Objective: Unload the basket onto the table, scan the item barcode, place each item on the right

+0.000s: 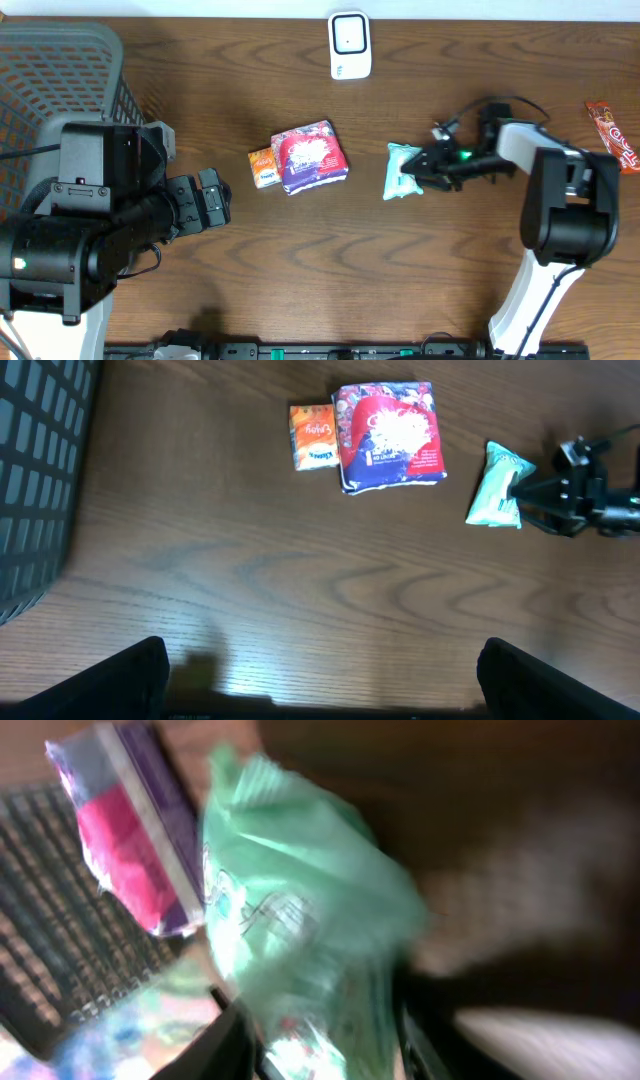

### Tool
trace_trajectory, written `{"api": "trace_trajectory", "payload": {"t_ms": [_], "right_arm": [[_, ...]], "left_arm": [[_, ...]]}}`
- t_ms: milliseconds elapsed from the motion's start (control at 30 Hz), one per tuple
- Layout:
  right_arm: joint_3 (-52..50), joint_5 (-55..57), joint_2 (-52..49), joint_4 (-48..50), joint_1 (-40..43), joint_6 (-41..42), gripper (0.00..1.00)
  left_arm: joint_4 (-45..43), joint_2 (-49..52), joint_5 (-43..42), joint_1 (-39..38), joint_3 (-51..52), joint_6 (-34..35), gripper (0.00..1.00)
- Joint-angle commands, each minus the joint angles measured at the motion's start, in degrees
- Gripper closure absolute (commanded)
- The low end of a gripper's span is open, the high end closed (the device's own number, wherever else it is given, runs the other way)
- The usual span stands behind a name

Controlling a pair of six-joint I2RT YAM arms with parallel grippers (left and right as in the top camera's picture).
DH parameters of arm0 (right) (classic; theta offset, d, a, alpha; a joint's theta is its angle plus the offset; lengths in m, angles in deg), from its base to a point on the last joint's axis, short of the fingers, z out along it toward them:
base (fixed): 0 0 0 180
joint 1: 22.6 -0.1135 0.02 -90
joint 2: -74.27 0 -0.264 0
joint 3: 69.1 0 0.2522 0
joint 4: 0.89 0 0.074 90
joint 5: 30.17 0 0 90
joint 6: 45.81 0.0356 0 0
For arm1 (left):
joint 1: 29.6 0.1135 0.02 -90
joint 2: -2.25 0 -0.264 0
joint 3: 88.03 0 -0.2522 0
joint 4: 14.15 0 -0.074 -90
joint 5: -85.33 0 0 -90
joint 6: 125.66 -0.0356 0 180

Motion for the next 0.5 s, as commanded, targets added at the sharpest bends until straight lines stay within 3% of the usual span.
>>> {"api": "trace_trajectory", "payload": {"t_ms": [0,300,467], "right_arm": [[3.6,8.1,-0.2,-5.0,2.1,-0.5,0.55],[18.1,18.0,-0.1,-25.0,1.4,-8.4,0.54],[20.0,19.2,-0.1,-27.1,-1.0,-10.1,0.54]], "left_arm": [[0.2,0.1,-0.7,0.2,0.0,-1.0,0.02],[0.2,0.1,-0.7,0.2,0.0,-1.0,0.02],[0.2,0.1,-0.7,0.2,0.0,-1.0,0.02]]}}
